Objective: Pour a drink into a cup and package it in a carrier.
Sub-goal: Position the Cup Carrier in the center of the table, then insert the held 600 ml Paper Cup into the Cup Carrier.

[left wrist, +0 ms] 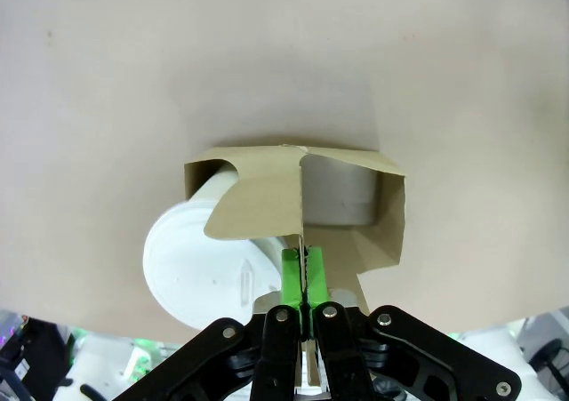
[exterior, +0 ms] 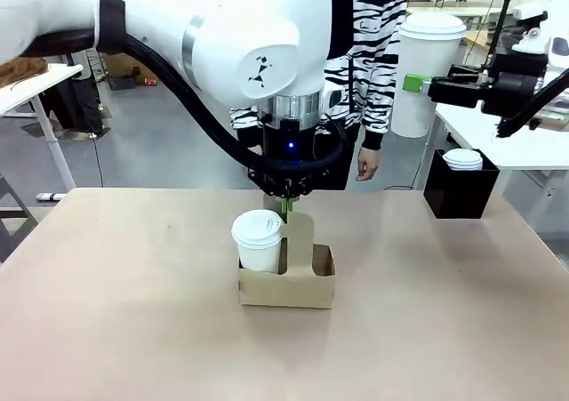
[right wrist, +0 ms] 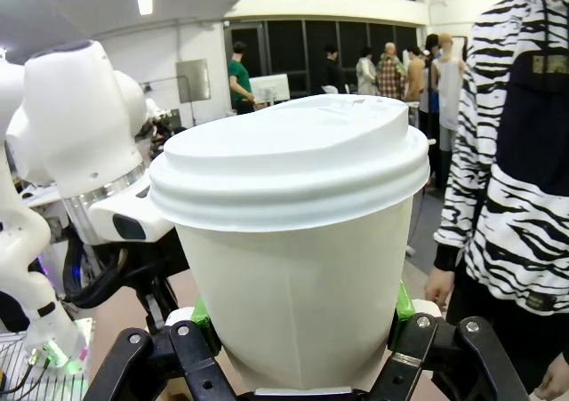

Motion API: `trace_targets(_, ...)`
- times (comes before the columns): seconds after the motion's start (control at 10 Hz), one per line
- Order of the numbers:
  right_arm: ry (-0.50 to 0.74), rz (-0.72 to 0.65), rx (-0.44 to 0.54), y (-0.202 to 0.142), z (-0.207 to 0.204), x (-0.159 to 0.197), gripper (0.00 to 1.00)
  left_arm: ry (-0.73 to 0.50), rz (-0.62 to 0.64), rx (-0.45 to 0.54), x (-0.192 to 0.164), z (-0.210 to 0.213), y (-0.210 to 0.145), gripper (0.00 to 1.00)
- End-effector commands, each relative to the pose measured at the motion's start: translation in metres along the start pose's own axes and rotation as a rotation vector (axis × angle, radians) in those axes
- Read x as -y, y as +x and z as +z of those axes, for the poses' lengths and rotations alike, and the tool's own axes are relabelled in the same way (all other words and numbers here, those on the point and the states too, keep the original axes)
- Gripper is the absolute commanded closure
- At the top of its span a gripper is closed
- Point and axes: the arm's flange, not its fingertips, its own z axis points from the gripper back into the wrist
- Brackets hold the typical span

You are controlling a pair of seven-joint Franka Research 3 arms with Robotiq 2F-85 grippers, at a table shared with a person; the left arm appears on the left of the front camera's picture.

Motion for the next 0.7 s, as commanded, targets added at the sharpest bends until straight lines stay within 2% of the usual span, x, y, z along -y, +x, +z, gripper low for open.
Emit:
trace_targets(0.0,0.002,0.006,0.006,0.003,-0.002,-0.001,0.2,0.027,0.015,0.047,0.001,-0.011,-0.005,0.98)
trace_targets(0.2,0.002,0.006,0.006,0.003,-0.002,-0.001,0.2,0.029,-0.017,0.056,-0.001,-0.012,-0.013,0.98)
trace_targets(0.3,0.002,0.006,0.006,0.003,-0.002,-0.001,0.2,0.014,-0.008,0.014,0.004,-0.005,-0.003,0.98)
trace_targets(0.6,0.002,0.006,0.006,0.003,-0.002,-0.001,0.2,0.014,-0.008,0.014,0.004,-0.005,-0.003,0.98)
